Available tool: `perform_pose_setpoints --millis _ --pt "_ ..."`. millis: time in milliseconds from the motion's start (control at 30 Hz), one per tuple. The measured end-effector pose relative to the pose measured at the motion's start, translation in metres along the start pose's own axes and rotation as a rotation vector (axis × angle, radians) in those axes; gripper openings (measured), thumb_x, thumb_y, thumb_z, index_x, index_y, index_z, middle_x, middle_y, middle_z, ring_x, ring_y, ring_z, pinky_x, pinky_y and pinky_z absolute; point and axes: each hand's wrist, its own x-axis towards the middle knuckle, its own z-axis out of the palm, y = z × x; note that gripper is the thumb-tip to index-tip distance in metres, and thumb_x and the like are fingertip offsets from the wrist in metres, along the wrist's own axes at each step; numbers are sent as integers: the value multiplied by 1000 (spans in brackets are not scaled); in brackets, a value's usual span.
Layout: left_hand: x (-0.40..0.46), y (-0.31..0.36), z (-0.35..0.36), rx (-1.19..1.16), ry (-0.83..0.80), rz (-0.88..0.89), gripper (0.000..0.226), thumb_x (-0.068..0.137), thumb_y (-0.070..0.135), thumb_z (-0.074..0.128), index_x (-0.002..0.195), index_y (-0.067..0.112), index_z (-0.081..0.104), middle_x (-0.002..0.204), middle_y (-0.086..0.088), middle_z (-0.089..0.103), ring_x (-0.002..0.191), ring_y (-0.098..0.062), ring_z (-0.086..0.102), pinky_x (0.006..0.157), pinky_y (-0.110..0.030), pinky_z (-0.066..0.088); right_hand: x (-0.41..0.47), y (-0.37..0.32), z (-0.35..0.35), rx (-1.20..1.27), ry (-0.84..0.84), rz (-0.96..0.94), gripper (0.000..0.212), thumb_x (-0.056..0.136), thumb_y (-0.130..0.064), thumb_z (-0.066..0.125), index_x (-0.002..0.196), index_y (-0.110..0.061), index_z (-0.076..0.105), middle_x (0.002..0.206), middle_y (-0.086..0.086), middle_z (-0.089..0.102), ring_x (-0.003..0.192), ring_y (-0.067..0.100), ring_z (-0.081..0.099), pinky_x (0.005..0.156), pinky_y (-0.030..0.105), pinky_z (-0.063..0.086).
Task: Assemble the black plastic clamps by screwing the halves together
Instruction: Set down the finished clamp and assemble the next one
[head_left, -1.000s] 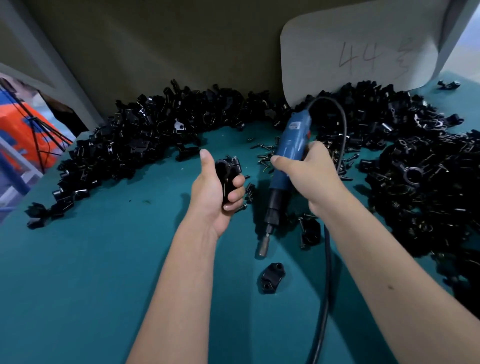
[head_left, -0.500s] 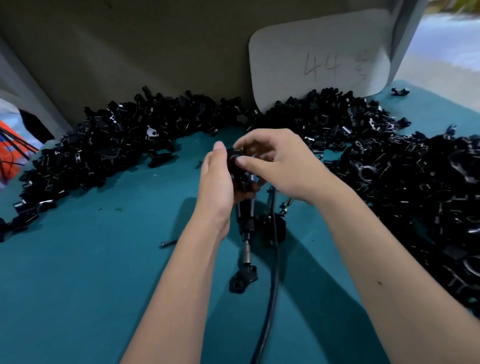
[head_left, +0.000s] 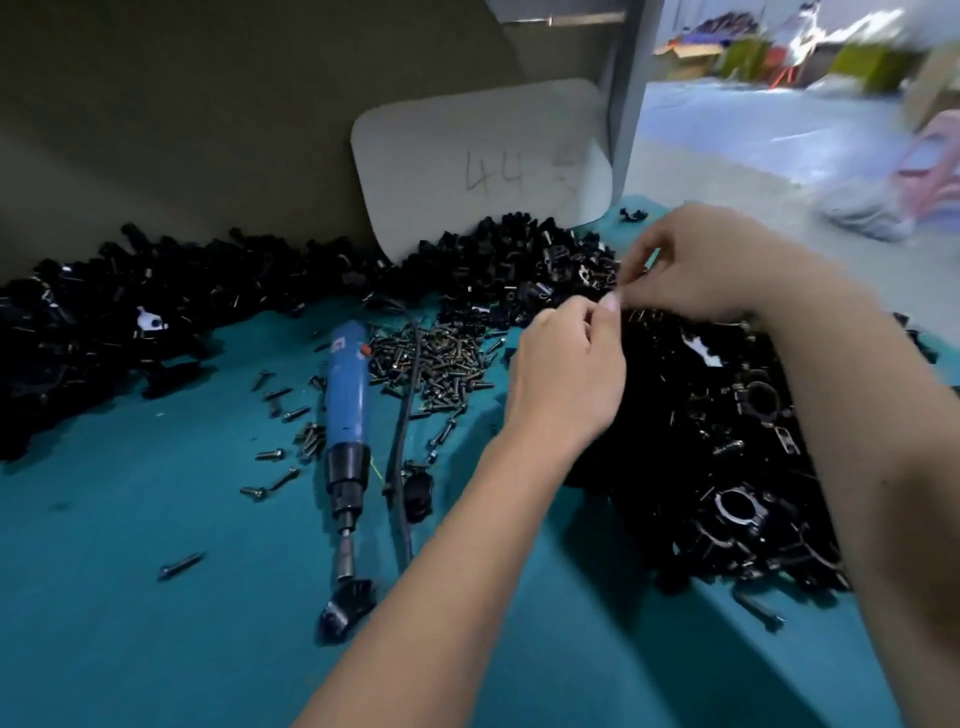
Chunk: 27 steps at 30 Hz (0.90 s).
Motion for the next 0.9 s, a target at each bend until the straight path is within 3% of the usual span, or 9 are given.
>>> perform_pose_setpoints --millis 133,233,300,467,633,700,767,833,900 --pt "-5 -5 20 59 -85 44 45 106 30 48 62 21 46 74 -7 56 68 -27 49 74 -43 47 10 0 -7 125 145 -5 16 85 -36 81 78 -25 72 87 3 71 82 25 65 75 31 48" --pt "0 -16 11 4 44 42 28 96 23 50 80 15 71 88 -7 67 80 -27 63 77 -37 51 31 -21 4 108 86 -66 15 87 -32 80 75 -27 71 80 -2 69 77 20 63 69 25 44" --pt "11 -26 -5 39 103 6 23 91 21 52 87 15 74 92 -6 70 86 -28 65 78 -39 53 50 -39 18 64 23 -97 13 89 -23 76 77 -26 72 81 -1 71 75 18 64 64 23 43" --pt "36 -55 -41 311 127 -139 12 83 10 55 73 16 59 88 -11 66 85 -36 60 68 -38 47 90 -76 74 -128 -153 -182 29 89 -3 57 99 -20 79 102 4 75 101 26 69 87 34 57" --pt "41 -72 -42 410 45 -180 10 78 4 51 72 7 58 78 -10 59 80 -35 57 61 -37 41 118 -72 119 -328 -232 -173 53 86 4 65 134 -19 65 132 12 63 117 33 63 95 40 57" --pt "41 -76 -39 401 49 -192 11 78 5 51 73 7 60 77 -9 60 76 -33 56 59 -36 40 127 -66 129 -343 -218 -165 45 85 -3 74 127 -13 66 128 12 61 116 33 63 95 42 57" --pt "43 -78 -37 394 60 -196 15 80 6 52 78 10 66 82 -7 63 80 -32 58 63 -38 47 131 -62 133 -332 -201 -137 21 85 -13 80 100 -9 65 110 11 60 110 33 62 88 39 57" --pt "45 -79 -35 381 74 -196 16 81 7 54 80 13 69 86 -6 65 85 -31 60 69 -39 51 136 -57 135 -316 -233 -115 38 88 -26 82 77 -11 49 91 10 55 98 32 61 74 37 50" --pt "45 -78 -34 359 88 -191 16 82 8 55 80 15 70 88 -5 66 88 -31 61 72 -38 51 137 -53 134 -327 -255 -94 46 90 -35 81 75 -12 44 85 8 55 86 30 58 70 35 45"
